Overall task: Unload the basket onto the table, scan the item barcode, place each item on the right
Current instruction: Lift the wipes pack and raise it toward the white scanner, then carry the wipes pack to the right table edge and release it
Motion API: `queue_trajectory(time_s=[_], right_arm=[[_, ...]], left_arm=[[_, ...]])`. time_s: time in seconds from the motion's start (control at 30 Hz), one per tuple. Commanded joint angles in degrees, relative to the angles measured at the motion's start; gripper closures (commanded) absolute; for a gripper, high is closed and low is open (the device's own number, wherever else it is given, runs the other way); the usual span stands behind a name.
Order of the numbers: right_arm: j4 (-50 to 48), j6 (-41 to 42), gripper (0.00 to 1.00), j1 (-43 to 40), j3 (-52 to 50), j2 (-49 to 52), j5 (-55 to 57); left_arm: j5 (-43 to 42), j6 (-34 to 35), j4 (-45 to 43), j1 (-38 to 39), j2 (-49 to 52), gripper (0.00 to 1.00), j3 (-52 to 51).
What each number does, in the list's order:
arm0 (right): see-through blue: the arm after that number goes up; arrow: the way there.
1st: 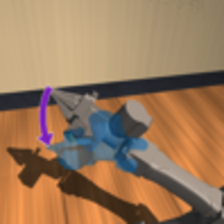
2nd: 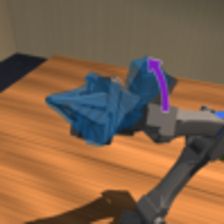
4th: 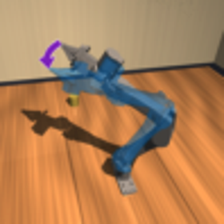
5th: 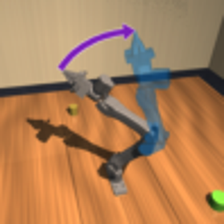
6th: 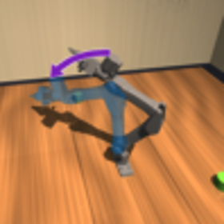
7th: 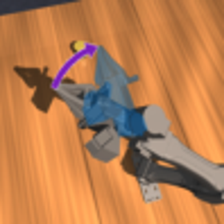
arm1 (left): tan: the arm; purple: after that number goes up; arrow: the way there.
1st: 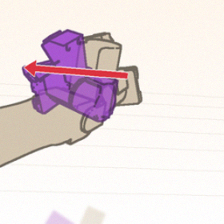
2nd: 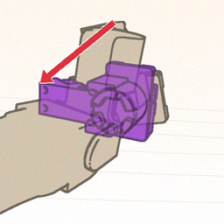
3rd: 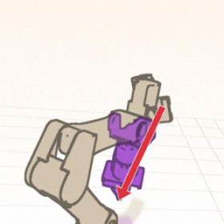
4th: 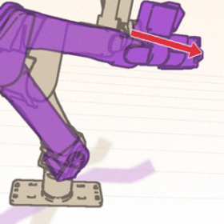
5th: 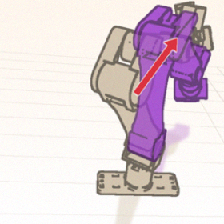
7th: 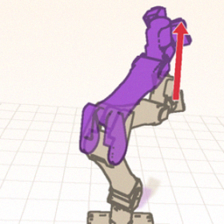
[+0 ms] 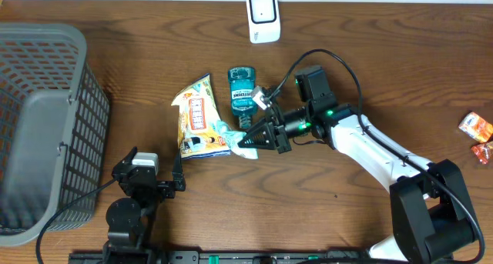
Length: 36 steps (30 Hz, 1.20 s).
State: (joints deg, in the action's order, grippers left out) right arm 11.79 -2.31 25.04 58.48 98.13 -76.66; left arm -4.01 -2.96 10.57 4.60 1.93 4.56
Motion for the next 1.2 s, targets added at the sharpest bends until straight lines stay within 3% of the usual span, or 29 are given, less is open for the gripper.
queue_trajectory(time_s=[0.0, 0.23, 0.5, 0.63, 0.83, 1.17], right_arm=[[-0.3, 8.2, 0.98, -0.3, 0.3, -0.4, 5.3], [8.7, 9.7, 0.98, -0.4, 0.3, -3.8, 28.9], [21.6, 12.1, 0.99, 0.0, 0.3, -17.2, 63.4], [22.7, 12.1, 0.99, 0.5, 0.3, -20.9, 73.1], [17.8, 9.8, 0.99, 0.5, 0.3, -18.2, 78.9], [-7.7, 1.3, 0.99, 0.5, 2.4, -5.1, 89.4]], left_arm=[[-0.5, 0.3, 1.6, -0.2, -0.2, 0.02, -0.8], [-0.5, 0.3, 1.6, -0.2, -0.2, 0.02, -0.8], [-0.5, 0.3, 1.6, -0.2, -0.2, 0.02, -0.8], [-0.5, 0.3, 1.6, -0.2, -0.2, 0.02, -0.8], [-0.5, 0.3, 1.6, -0.2, -0.2, 0.02, -0.8], [-0.5, 0.3, 1.6, -0.2, -0.2, 0.02, -0.8]])
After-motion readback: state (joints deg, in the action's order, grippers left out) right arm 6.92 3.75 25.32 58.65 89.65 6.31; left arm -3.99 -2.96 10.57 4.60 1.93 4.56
